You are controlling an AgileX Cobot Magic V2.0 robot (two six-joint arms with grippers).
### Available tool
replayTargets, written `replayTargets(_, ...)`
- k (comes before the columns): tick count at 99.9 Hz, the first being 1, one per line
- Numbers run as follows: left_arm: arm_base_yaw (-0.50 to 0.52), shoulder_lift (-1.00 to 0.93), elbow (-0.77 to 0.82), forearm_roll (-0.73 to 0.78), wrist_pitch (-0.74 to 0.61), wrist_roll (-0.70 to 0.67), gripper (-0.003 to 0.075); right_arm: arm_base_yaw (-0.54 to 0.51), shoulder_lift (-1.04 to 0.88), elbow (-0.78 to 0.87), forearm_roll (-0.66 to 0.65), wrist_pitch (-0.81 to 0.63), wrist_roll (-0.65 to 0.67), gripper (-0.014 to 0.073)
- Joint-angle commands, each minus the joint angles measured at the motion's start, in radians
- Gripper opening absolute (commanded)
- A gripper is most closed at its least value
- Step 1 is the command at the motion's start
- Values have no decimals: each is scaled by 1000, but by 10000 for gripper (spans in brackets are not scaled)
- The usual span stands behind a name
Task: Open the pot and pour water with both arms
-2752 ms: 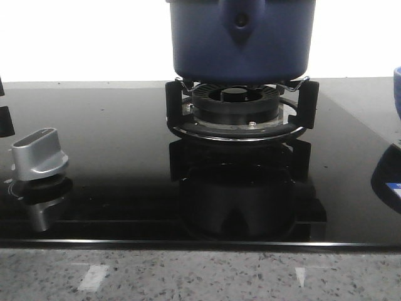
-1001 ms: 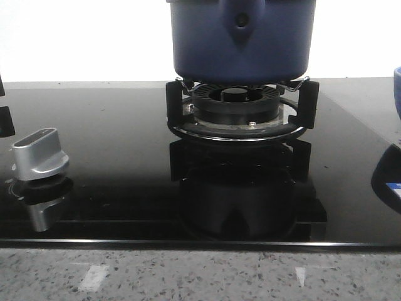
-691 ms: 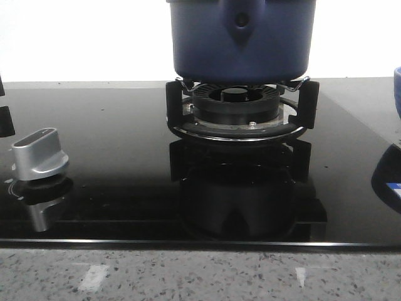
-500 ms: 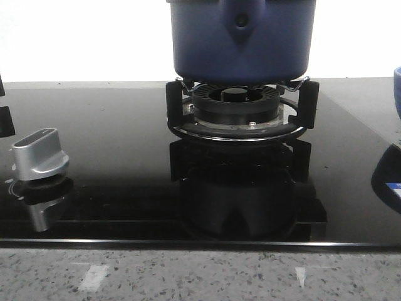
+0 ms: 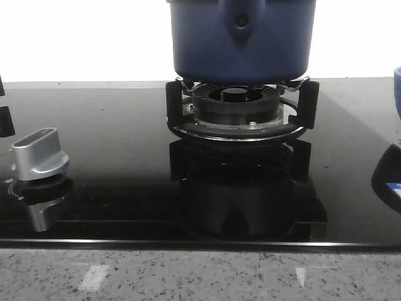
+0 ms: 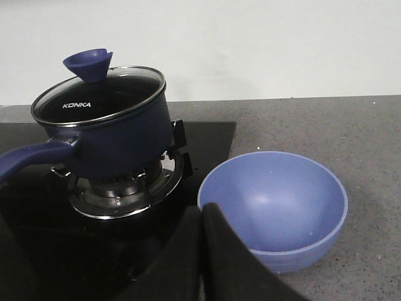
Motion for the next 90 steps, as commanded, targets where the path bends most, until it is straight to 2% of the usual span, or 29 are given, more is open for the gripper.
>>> replayTargets(1,0,-9,31,-13,-5,1,-20,0,15,-21,-7,-81,-10,-68)
replayTargets(27,0,-45,31,-119,66,1,-20,0,15,-21,-7,-81,-10,-68)
replayTargets(90,0,-45,31,-121,62,1,-20,0,15,-21,-7,-81,-10,-68)
